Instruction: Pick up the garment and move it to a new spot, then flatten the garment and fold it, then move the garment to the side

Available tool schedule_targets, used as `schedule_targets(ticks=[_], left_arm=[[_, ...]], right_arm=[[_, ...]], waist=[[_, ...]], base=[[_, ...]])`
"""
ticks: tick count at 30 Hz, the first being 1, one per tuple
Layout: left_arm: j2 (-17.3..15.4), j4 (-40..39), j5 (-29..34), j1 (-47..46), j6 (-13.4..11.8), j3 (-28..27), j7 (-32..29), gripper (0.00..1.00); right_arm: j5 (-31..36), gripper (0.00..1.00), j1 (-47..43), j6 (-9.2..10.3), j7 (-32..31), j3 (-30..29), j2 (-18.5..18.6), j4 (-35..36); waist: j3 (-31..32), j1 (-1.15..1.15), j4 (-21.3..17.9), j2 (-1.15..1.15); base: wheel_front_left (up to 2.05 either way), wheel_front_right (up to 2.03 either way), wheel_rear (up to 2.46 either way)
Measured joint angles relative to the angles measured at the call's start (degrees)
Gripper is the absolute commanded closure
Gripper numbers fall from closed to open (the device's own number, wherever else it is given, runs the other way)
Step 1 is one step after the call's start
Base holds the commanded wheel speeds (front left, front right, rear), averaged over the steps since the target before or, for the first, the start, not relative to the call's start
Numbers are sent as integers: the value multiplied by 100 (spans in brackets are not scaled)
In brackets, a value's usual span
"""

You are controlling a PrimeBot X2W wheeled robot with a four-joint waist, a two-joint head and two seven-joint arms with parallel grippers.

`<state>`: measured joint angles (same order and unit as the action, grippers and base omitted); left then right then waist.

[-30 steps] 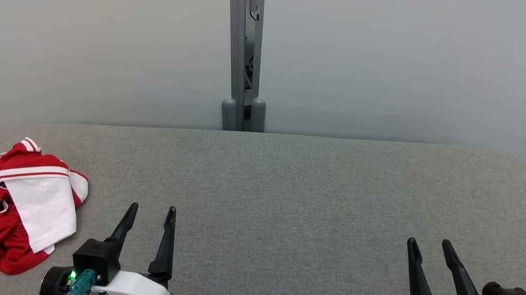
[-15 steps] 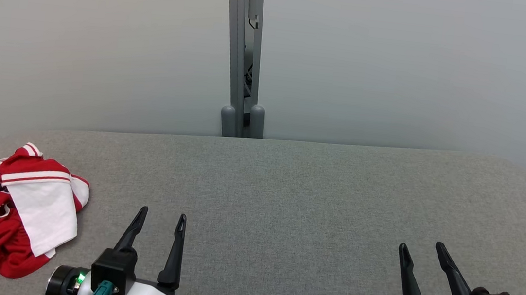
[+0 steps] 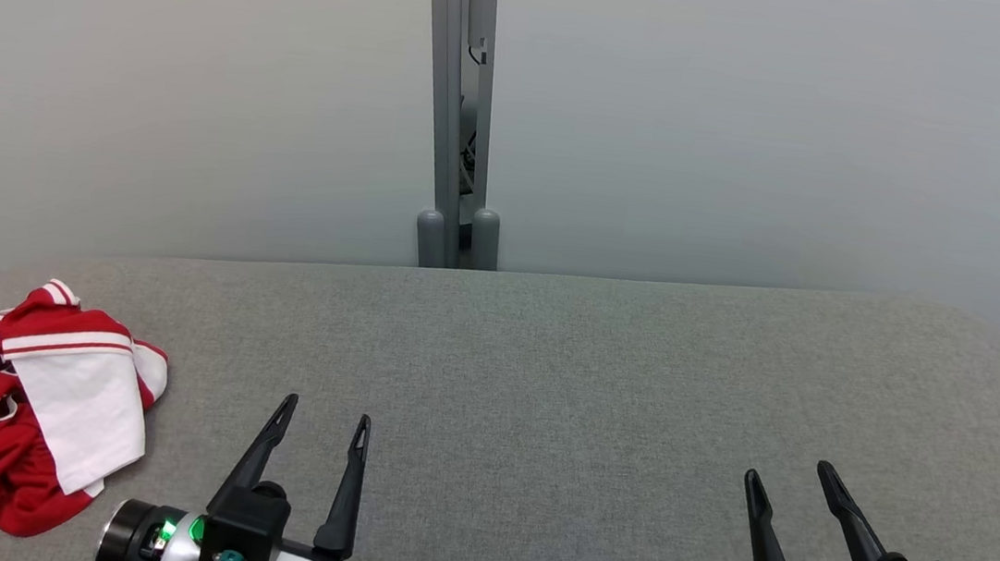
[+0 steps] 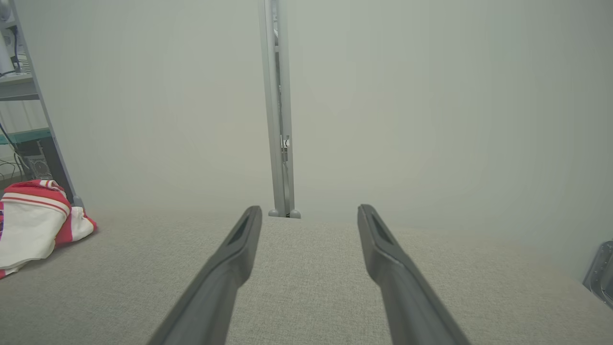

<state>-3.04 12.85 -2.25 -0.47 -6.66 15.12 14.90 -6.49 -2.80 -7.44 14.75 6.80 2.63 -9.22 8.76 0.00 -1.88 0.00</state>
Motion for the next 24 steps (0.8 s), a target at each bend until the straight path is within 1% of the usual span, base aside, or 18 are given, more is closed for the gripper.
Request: schedule_targets(ticks=[16, 19, 21, 24], left_arm=[[8, 74, 41, 17, 44, -10, 19, 0], [14, 77, 30, 13, 48, -20, 19, 0], [15, 79, 25, 13, 4, -56, 19, 0], [15, 102, -2, 14, 0, -120, 19, 0]], right_arm=[[-3, 0, -9, -4, 23, 2, 4, 4], [-13, 0, -9, -4, 24, 4, 7, 8], [-18, 0, -8, -4, 24, 20, 8, 19], [-53, 0, -8, -4, 24, 73, 7, 34]], waist=[[-27, 0, -2, 0], [-57, 0, 58, 0], [-81, 0, 119, 0], [-132, 0, 276, 0]], base=[[0, 0, 0], [0, 0, 0], [0, 0, 0], [0, 0, 0]])
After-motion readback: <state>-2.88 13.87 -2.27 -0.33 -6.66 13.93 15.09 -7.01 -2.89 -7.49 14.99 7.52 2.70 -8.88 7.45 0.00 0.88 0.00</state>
